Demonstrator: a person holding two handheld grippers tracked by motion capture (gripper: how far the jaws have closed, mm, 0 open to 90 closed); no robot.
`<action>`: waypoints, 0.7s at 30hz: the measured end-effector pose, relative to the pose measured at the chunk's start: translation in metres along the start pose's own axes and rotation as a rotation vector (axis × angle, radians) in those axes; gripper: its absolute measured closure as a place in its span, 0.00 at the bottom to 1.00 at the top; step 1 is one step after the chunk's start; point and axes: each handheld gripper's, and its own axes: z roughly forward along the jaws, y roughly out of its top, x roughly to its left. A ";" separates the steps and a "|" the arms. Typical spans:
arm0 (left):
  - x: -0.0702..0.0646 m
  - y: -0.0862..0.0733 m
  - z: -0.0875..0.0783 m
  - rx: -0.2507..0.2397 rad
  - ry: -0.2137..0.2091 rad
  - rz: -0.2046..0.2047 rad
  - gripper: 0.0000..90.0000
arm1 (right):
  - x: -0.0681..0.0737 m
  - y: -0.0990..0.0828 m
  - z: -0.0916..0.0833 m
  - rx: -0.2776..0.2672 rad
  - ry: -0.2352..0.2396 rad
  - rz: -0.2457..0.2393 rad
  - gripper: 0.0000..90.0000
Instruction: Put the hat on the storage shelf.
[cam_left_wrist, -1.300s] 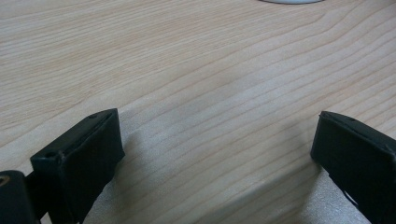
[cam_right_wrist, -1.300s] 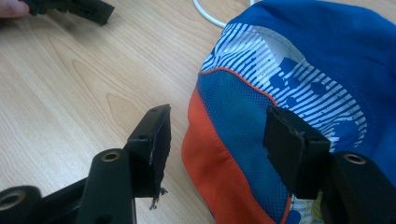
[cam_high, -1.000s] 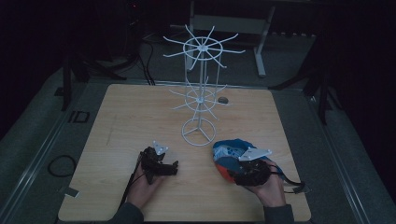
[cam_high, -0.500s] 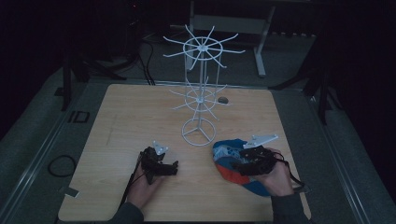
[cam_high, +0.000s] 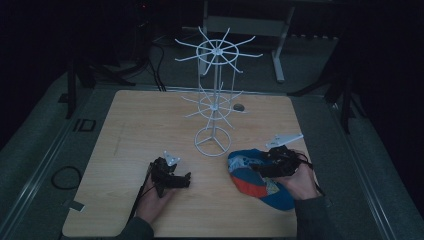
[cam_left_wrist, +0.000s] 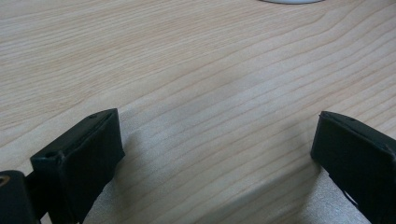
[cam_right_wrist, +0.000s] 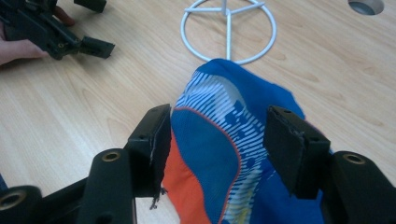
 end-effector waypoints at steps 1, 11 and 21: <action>0.000 0.000 0.000 0.000 0.000 0.000 0.03 | -0.001 0.002 0.000 0.001 0.001 0.000 0.47; 0.000 0.000 0.000 0.002 -0.001 0.003 0.03 | -0.011 0.017 0.000 0.029 -0.009 -0.017 0.47; 0.000 0.000 0.000 -0.001 0.000 -0.001 0.03 | -0.020 0.027 0.002 0.082 -0.030 -0.041 0.47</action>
